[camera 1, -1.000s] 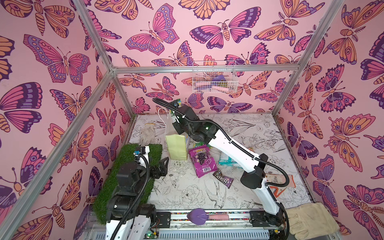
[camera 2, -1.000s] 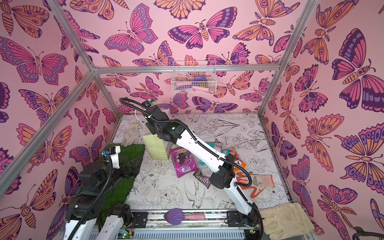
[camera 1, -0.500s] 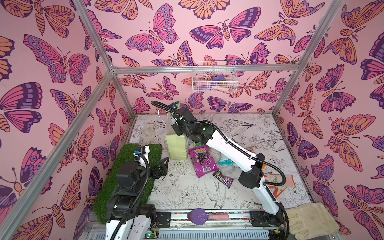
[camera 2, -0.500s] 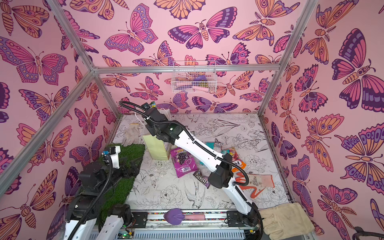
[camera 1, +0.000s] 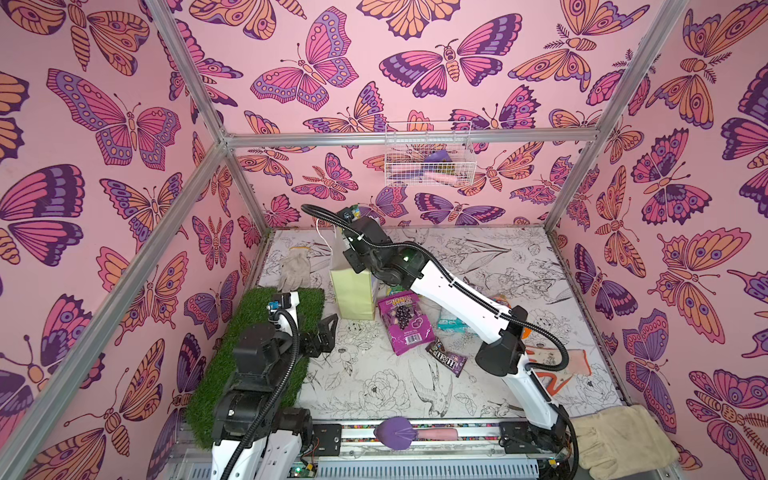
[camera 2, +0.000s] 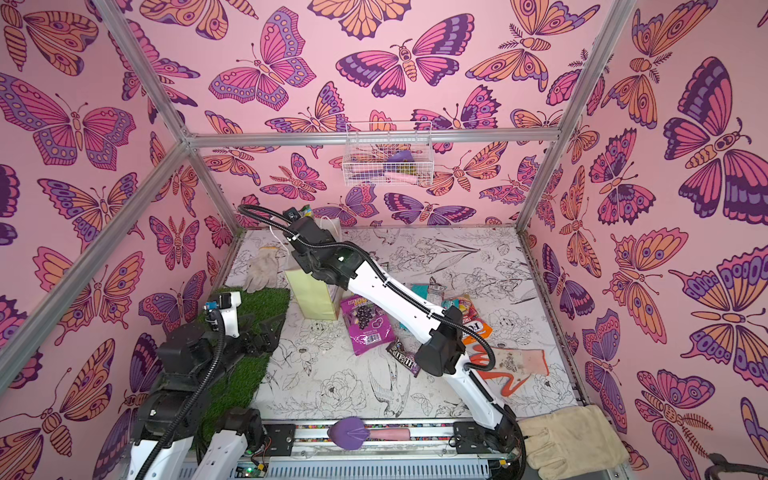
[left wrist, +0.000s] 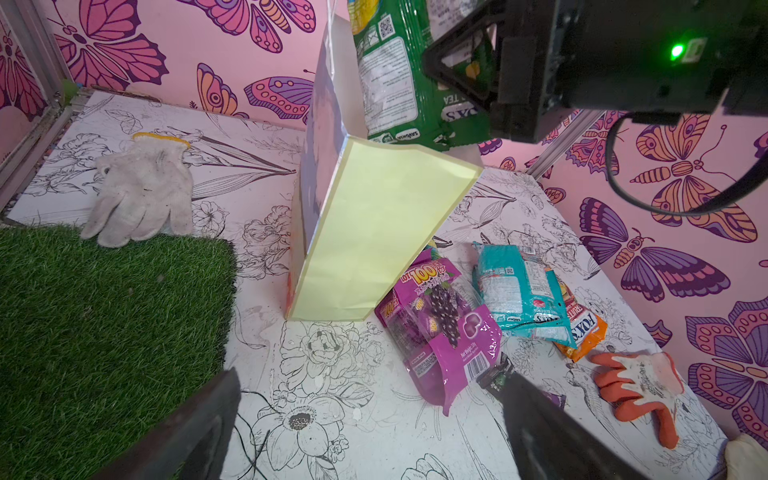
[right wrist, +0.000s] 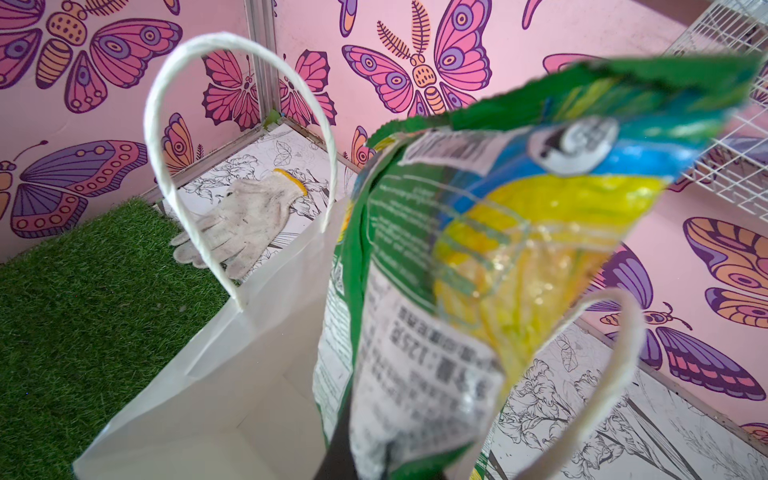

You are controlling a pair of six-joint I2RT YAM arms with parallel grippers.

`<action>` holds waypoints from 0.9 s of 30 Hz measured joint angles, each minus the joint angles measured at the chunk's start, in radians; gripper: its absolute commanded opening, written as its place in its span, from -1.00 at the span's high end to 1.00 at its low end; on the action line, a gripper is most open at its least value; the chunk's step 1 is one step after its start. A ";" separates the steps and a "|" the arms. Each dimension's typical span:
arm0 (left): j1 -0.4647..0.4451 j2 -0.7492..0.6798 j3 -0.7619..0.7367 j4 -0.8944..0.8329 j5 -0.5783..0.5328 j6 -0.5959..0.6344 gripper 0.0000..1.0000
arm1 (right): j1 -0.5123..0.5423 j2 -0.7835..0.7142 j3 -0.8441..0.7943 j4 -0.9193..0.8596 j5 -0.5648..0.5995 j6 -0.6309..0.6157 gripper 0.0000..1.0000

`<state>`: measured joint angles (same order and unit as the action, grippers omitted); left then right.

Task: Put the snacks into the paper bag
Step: 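Carry the green snack bag with the right gripper over the paper bag opening, then lower the green snack bag into the paper bag and open the right gripper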

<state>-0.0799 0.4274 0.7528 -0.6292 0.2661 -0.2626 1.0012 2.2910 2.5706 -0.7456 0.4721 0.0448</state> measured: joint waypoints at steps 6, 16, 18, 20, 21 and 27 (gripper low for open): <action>0.000 0.000 0.000 0.000 0.000 0.000 -0.99 | -0.003 0.004 0.000 -0.005 0.004 0.004 0.86; 0.000 0.000 0.000 0.000 0.000 0.000 -0.99 | -0.013 0.004 0.000 -0.017 0.007 0.010 0.86; 0.000 0.000 0.000 0.000 0.000 0.000 -0.99 | -0.014 0.004 0.000 -0.022 0.007 0.011 0.86; 0.000 0.000 0.000 0.000 0.000 0.000 -0.99 | -0.015 0.005 0.000 -0.023 0.007 0.011 0.86; 0.000 0.000 0.000 0.000 0.000 0.000 -0.99 | -0.015 0.005 0.000 -0.023 0.007 0.011 0.86; 0.000 0.000 0.000 0.000 0.000 0.000 -0.99 | -0.015 0.006 0.000 -0.023 0.007 0.013 0.86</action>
<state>-0.0799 0.4274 0.7528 -0.6292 0.2661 -0.2626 0.9859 2.2971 2.5706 -0.7689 0.4789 0.0574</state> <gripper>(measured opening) 0.995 0.105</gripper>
